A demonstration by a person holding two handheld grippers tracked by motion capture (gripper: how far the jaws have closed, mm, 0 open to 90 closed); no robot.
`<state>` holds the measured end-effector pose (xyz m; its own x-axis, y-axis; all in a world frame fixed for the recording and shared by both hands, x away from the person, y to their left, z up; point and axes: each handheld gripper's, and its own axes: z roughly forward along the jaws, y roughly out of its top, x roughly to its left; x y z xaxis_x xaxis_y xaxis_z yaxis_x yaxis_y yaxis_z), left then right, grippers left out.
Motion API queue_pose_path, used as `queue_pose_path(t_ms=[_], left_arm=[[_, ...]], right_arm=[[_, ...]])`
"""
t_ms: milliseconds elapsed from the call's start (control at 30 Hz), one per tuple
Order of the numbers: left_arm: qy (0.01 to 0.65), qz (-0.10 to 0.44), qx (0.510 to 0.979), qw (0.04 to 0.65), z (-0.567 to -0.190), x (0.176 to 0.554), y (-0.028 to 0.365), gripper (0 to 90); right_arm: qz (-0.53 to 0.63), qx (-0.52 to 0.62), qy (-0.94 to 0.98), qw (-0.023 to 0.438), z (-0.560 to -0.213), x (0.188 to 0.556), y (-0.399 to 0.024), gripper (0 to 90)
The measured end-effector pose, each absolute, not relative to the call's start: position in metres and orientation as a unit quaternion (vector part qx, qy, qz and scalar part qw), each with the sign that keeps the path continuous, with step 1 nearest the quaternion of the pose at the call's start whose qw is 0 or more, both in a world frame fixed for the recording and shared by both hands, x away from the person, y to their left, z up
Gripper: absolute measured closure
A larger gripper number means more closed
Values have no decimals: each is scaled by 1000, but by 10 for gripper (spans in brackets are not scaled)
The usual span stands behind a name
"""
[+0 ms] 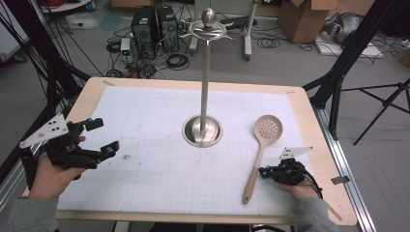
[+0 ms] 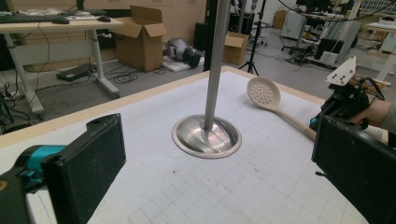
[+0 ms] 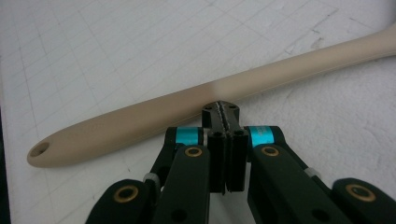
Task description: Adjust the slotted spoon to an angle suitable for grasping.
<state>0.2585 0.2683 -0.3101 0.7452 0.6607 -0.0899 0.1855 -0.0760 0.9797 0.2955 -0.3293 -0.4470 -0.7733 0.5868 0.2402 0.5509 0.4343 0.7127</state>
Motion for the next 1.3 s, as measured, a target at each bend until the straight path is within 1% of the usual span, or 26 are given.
queue_pose_path(t_ms=[300, 600, 767, 867, 1000, 1167, 1300], left_arm=[[300, 192, 708, 609, -311, 258, 268, 32], [304, 193, 710, 605, -313, 257, 269, 32], [305, 193, 711, 604, -313, 256, 269, 32], [304, 192, 713, 602, -315, 255, 270, 32], [309, 193, 712, 600, -317, 254, 273, 32], [311, 200, 708, 601, -317, 249, 279, 32], [313, 202, 708, 600, -317, 246, 282, 32]], right_arm=[[408, 326, 853, 20, -446, 298, -322, 900], [402, 313, 860, 18, -445, 302, -305, 900], [405, 314, 858, 16, -444, 304, -308, 900], [418, 324, 848, 35, -437, 306, -315, 900], [433, 341, 831, 71, -429, 312, -321, 900], [437, 355, 819, 111, -431, 325, -321, 900], [432, 355, 819, 128, -431, 333, -314, 900]])
